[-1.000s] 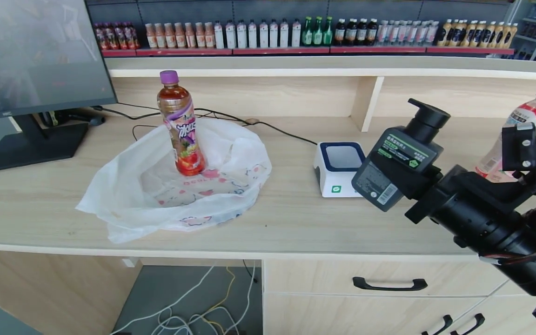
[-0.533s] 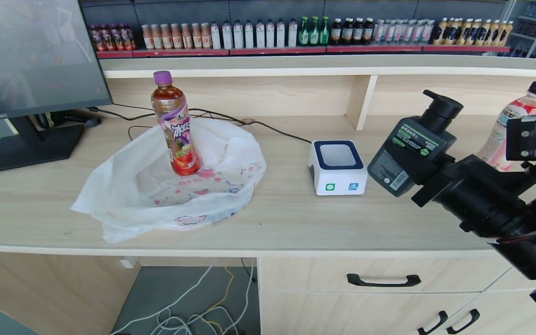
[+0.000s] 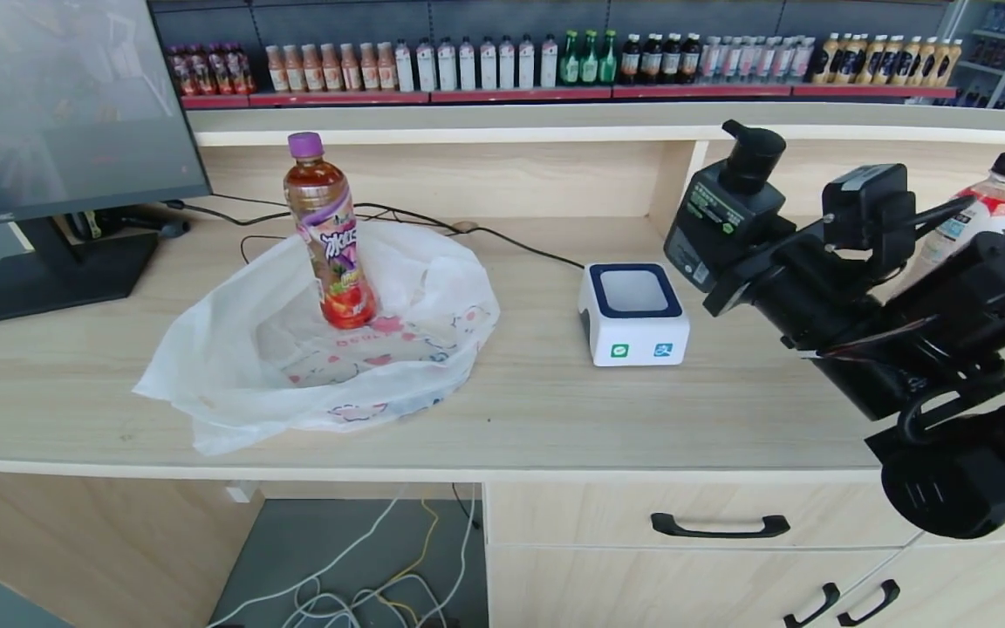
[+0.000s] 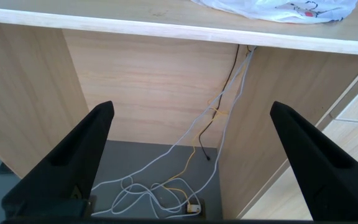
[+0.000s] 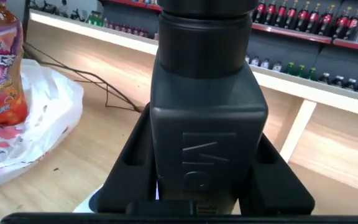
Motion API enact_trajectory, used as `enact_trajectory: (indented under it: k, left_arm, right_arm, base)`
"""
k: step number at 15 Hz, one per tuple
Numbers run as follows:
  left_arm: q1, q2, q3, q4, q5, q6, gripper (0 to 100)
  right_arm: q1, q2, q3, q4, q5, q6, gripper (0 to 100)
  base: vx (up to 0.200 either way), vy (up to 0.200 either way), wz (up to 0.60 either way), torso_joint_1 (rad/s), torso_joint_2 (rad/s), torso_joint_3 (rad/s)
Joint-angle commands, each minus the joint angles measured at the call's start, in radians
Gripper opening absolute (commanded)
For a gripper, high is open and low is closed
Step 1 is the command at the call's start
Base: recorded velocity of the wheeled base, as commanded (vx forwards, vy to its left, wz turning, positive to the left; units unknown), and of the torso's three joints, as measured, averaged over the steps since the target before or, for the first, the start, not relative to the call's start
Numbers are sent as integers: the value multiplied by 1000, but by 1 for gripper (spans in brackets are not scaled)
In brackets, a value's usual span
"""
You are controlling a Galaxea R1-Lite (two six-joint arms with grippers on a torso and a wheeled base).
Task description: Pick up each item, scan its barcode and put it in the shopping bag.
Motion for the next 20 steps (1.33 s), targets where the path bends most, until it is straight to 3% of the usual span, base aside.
enact_trajectory:
  k: [1, 3, 6, 11, 20]
  left_arm:
    - [0, 0, 0, 0, 0, 0, 100]
    - [0, 0, 0, 0, 0, 0, 100]
    - [0, 0, 0, 0, 0, 0, 100]
    - [0, 0, 0, 0, 0, 0, 100]
    - [0, 0, 0, 0, 1, 0, 100]
  right_arm:
    - [15, 59, -39, -1, 4, -25, 0]
    - [46, 88, -126, -1, 24, -160, 0]
    - [43, 125, -186, -1, 225, -296, 0]
    - [12, 177, -185, -1, 303, -448, 0]
    - [-57, 202, -182, -1, 395, -487, 0]
  base:
    - [0, 0, 0, 0, 0, 0]
    - [0, 0, 0, 0, 0, 0]
    - [0, 0, 0, 0, 0, 0]
    - [0, 0, 0, 0, 0, 0]
    - [0, 0, 0, 0, 0, 0]
